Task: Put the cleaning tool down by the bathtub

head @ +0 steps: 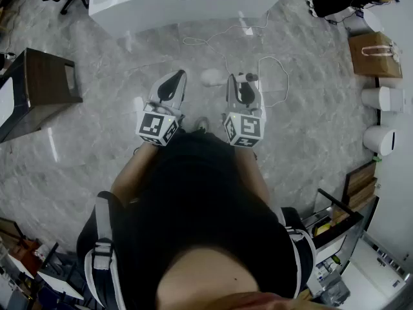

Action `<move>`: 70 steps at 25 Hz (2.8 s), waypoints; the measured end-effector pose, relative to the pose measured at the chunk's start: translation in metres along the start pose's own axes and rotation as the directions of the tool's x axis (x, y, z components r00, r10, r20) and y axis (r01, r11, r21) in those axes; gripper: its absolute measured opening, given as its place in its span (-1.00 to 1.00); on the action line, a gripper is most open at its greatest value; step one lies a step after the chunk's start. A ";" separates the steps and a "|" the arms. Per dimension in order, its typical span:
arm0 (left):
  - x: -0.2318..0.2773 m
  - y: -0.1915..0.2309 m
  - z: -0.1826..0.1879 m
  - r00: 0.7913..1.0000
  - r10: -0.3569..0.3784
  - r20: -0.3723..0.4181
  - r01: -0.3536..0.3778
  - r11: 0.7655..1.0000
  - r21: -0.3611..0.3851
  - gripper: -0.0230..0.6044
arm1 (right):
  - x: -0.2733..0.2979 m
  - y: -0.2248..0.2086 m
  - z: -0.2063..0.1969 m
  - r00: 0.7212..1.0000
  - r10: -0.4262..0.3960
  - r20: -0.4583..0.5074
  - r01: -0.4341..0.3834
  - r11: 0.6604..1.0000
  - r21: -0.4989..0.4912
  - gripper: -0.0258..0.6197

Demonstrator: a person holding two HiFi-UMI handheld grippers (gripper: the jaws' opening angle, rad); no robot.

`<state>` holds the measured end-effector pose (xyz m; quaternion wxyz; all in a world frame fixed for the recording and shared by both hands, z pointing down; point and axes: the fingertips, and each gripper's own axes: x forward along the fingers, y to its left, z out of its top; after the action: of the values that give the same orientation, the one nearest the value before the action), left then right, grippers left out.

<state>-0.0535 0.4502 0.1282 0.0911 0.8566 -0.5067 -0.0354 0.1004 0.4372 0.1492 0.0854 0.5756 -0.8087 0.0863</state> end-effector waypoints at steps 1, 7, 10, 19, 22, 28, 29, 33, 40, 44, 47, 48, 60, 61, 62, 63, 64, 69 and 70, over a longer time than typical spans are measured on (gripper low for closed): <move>-0.001 0.001 0.000 1.000 0.000 -0.001 0.000 1.000 -0.001 -0.89 | 0.000 0.001 0.000 1.000 -0.001 0.001 0.001 1.000 0.001 -0.62; -0.004 0.007 0.002 1.000 -0.002 0.001 0.002 1.000 -0.008 -0.89 | 0.002 0.007 0.001 1.000 -0.005 0.001 0.005 1.000 -0.005 -0.62; -0.006 0.011 0.003 1.000 -0.005 0.005 0.005 1.000 -0.009 -0.89 | 0.003 0.012 0.001 1.000 -0.007 -0.002 0.007 1.000 -0.012 -0.62; -0.016 0.041 0.003 1.000 0.000 0.006 0.000 1.000 -0.029 -0.89 | 0.007 0.023 0.004 0.999 -0.031 0.016 0.031 0.999 0.031 -0.62; -0.021 0.060 0.001 1.000 0.014 0.003 -0.014 0.999 -0.051 -0.89 | 0.011 0.031 0.005 0.999 -0.047 0.015 0.047 0.999 0.024 -0.62; -0.021 0.080 0.000 1.000 0.004 -0.002 -0.004 0.999 -0.042 -0.89 | 0.028 0.038 0.011 0.998 -0.062 0.017 0.062 0.998 0.005 -0.62; -0.020 0.081 0.000 1.000 0.002 -0.004 -0.002 0.999 -0.046 -0.89 | 0.031 0.038 0.013 0.998 -0.065 0.021 0.065 0.998 0.002 -0.62; -0.014 0.085 -0.003 1.000 0.002 -0.012 -0.003 0.998 -0.061 -0.89 | 0.043 0.036 0.018 0.997 -0.071 0.030 0.071 0.997 0.002 -0.62; 0.028 0.090 -0.005 1.000 0.010 -0.011 -0.011 0.999 -0.047 -0.89 | 0.080 0.004 0.018 0.997 -0.078 0.029 0.077 0.997 0.007 -0.62; 0.060 0.098 -0.002 1.000 0.022 -0.001 -0.022 0.999 -0.030 -0.89 | 0.109 -0.018 0.022 0.997 -0.074 0.028 0.073 0.997 0.021 -0.62; 0.090 0.102 -0.003 1.000 0.029 0.000 -0.029 0.999 -0.022 -0.89 | 0.134 -0.035 0.026 0.998 -0.060 0.030 0.060 0.998 0.027 -0.62; 0.101 0.102 -0.003 1.000 0.031 -0.001 -0.031 0.999 -0.020 -0.89 | 0.142 -0.042 0.028 0.998 -0.054 0.029 0.053 0.998 0.026 -0.62; 0.220 0.093 -0.003 0.996 0.085 0.004 -0.085 0.996 0.018 -0.90 | 0.223 -0.125 0.031 1.000 0.010 -0.002 -0.010 1.000 0.017 -0.62; 0.226 0.093 -0.004 0.996 0.092 0.003 -0.092 0.996 0.019 -0.90 | 0.228 -0.130 0.031 1.000 0.016 -0.003 -0.015 1.000 0.021 -0.62; 0.231 0.093 -0.003 0.995 0.100 0.005 -0.100 0.995 0.022 -0.90 | 0.232 -0.135 0.032 1.000 0.023 -0.003 -0.023 0.999 0.025 -0.62; 0.236 0.094 -0.002 0.994 0.108 0.009 -0.109 0.994 0.028 -0.90 | 0.237 -0.139 0.034 1.000 0.031 0.000 -0.031 0.999 0.027 -0.62; 0.241 0.094 0.000 0.993 0.117 0.014 -0.117 0.993 0.034 -0.90 | 0.242 -0.144 0.036 0.999 0.039 0.004 -0.039 0.999 0.027 -0.62; 0.253 0.095 -0.001 0.991 0.137 0.009 -0.137 0.989 0.053 -0.90 | 0.260 -0.154 0.040 0.999 0.052 0.012 -0.052 0.999 0.015 -0.62; 0.256 0.095 -0.001 0.990 0.138 0.004 -0.138 0.989 0.054 -0.90 | 0.262 -0.155 0.040 0.999 0.054 0.010 -0.054 0.998 0.013 -0.62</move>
<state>-0.0112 0.1824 0.1560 0.0701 0.8215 -0.5656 -0.0153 0.1612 0.1372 0.1793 0.0752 0.5547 -0.8237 0.0910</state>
